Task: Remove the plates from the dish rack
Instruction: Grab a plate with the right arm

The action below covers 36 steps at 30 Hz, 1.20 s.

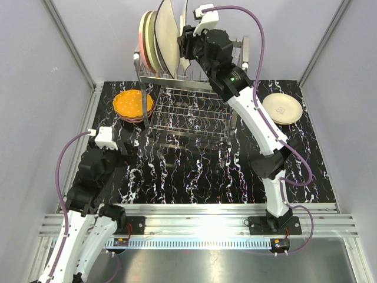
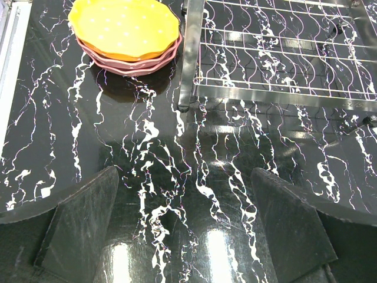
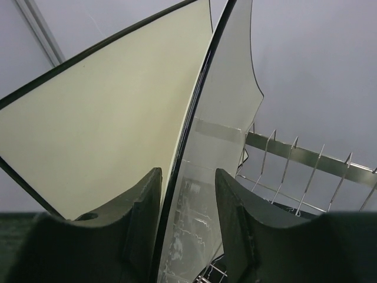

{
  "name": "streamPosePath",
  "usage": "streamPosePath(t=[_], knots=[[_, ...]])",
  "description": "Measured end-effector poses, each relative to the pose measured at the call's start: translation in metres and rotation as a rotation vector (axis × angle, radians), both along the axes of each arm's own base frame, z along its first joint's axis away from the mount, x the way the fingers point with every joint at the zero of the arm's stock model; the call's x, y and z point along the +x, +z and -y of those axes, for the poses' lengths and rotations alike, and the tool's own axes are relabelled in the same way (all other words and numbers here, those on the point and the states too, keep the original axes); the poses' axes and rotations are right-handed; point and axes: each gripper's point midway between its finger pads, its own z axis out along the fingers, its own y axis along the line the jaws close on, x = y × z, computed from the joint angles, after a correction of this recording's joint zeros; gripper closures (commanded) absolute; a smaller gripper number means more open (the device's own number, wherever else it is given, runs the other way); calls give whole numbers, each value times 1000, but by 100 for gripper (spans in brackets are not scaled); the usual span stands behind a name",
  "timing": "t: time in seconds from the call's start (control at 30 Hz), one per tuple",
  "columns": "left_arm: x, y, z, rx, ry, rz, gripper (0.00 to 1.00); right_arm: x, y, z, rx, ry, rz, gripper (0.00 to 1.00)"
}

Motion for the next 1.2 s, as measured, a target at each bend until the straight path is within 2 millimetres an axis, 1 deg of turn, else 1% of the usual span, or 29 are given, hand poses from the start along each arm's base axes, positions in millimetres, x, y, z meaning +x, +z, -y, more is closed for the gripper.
streamPosePath(t=[0.1,0.2,0.23,0.33,0.37,0.43,0.53,0.6,0.67,0.7,0.73,0.8,0.9,1.03,1.2], knots=[[0,0,0,0,-1,0,1,-3,2,-1,11,5,-5,56],[0,0,1,-1,-3,0,1,-13,7,-8,29,25,-5,64],[0,0,1,-1,-4,0,1,-15,8,-9,30,20,-6,71],[0,0,1,-2,-5,0,1,-13,6,-4,35,-11,-14,79],[0,0,1,-2,-6,0,1,-12,6,-3,38,-20,-17,81],[0,0,1,-2,-7,0,1,-12,6,-1,44,-35,-23,82],[0,0,1,-2,-7,0,1,-12,6,-2,47,-36,-25,82],[0,0,1,-2,-7,-1,1,-12,5,-2,48,-36,-26,78],[0,0,1,-2,-7,-1,1,-12,5,-2,48,-36,-26,69],[0,0,1,-2,-7,-1,1,-13,5,-2,47,-32,-27,60],[0,0,1,-2,-7,-1,1,-13,5,-3,48,-24,-28,58],[0,0,1,-2,-7,-1,1,-16,4,-8,47,4,-31,57],[0,0,1,-2,-7,-1,1,-17,4,-8,48,23,-35,57],[0,0,1,-2,-7,0,1,-17,1,-6,45,47,-48,62],[0,0,1,-2,-7,0,1,-18,-7,-6,37,70,-78,63]])
